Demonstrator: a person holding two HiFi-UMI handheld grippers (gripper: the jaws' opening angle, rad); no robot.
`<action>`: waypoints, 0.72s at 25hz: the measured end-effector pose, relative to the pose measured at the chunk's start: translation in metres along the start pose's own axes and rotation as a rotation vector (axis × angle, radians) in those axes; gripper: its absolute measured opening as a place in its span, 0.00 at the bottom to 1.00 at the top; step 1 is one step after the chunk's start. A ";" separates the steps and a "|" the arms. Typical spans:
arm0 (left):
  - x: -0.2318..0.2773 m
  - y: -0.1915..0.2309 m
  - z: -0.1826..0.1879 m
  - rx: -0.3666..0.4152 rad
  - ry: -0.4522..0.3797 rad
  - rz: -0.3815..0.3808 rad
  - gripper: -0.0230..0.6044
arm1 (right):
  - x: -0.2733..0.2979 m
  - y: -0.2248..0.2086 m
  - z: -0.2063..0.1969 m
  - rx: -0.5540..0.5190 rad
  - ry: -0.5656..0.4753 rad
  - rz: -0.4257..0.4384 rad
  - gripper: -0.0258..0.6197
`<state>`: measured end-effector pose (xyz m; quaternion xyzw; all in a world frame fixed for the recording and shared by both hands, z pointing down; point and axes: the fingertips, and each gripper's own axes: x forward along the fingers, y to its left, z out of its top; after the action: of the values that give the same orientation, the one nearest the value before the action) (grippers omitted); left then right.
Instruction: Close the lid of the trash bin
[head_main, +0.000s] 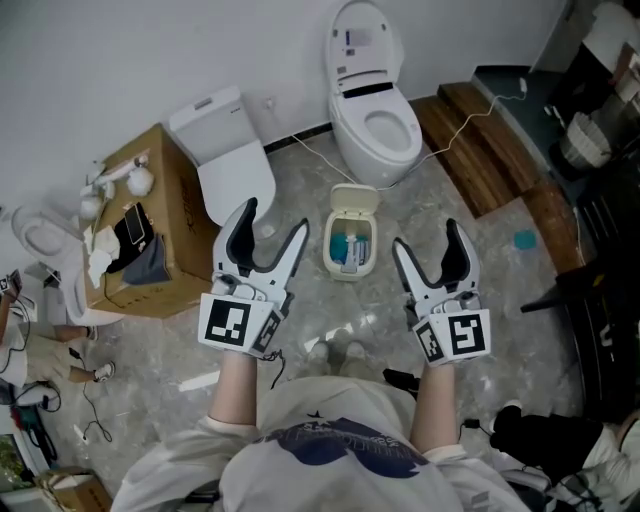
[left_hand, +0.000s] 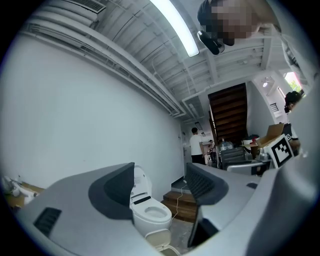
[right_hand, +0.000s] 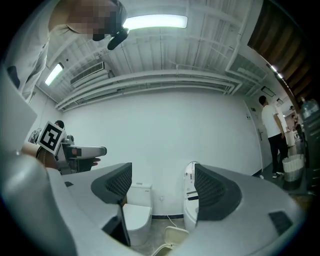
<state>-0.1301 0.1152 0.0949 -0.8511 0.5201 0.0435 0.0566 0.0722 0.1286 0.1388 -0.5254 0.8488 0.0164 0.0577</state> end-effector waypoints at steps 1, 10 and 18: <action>0.003 -0.003 -0.001 -0.005 0.001 0.002 0.52 | -0.002 -0.005 0.001 0.002 -0.001 0.001 0.63; 0.020 -0.010 -0.017 -0.049 0.032 0.093 0.52 | -0.004 -0.059 -0.007 0.012 0.014 0.044 0.63; 0.053 0.020 -0.032 -0.046 0.047 0.105 0.52 | 0.041 -0.076 -0.035 0.005 0.057 0.050 0.63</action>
<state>-0.1233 0.0551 0.1184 -0.8244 0.5642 0.0383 0.0222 0.1194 0.0548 0.1709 -0.5041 0.8629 0.0006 0.0343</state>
